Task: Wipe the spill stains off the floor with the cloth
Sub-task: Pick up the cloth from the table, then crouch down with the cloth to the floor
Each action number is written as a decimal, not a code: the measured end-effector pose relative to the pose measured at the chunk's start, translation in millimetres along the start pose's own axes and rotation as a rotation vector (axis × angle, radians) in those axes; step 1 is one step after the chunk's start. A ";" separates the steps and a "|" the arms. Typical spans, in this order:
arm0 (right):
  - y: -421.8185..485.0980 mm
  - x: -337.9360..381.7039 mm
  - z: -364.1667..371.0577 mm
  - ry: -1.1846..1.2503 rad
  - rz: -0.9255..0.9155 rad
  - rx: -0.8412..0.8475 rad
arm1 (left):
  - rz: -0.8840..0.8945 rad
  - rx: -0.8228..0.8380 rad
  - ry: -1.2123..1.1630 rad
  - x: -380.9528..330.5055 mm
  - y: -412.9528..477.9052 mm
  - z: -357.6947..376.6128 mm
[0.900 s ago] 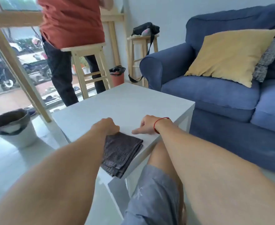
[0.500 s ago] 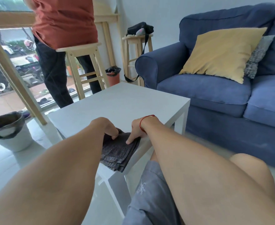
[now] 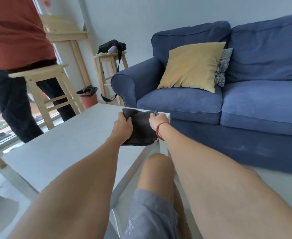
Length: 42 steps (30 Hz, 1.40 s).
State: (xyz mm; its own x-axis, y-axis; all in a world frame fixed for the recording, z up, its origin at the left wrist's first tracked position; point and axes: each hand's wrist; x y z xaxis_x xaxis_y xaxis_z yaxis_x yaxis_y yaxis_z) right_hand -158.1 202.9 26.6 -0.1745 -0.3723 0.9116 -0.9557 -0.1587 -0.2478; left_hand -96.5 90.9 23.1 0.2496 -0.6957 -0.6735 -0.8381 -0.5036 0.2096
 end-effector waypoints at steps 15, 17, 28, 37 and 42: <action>91.9 -148.3 -160.0 -0.287 0.158 -0.534 | 0.109 0.371 -0.255 -99.3 12.5 255.7; 111.3 -176.4 -159.3 -0.290 0.222 -0.504 | 0.062 0.428 -0.244 -88.8 12.1 291.4; 234.6 -330.3 -126.8 -0.335 0.515 -0.386 | -0.101 0.675 -0.062 2.3 44.7 467.1; 287.6 -461.2 -92.3 -0.796 0.428 -0.180 | -0.092 0.736 0.376 97.0 70.8 558.8; 296.9 -505.1 -61.9 -0.886 0.164 -0.090 | 0.094 0.717 0.531 153.2 103.4 585.0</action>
State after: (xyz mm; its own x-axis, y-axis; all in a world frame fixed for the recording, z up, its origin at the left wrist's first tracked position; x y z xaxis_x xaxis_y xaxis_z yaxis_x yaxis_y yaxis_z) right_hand -368.3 400.5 -487.1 -0.0990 -0.9575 0.2710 -0.9563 0.0162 -0.2919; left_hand -428.7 231.9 -473.1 0.2066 -0.9529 -0.2220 -0.9237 -0.1152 -0.3655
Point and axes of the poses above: each hand's wrist, its own y-axis towards the middle knuckle, its own z-axis out of the palm, x = y × z, and after that the axes turned 8 degrees about z, right-handed
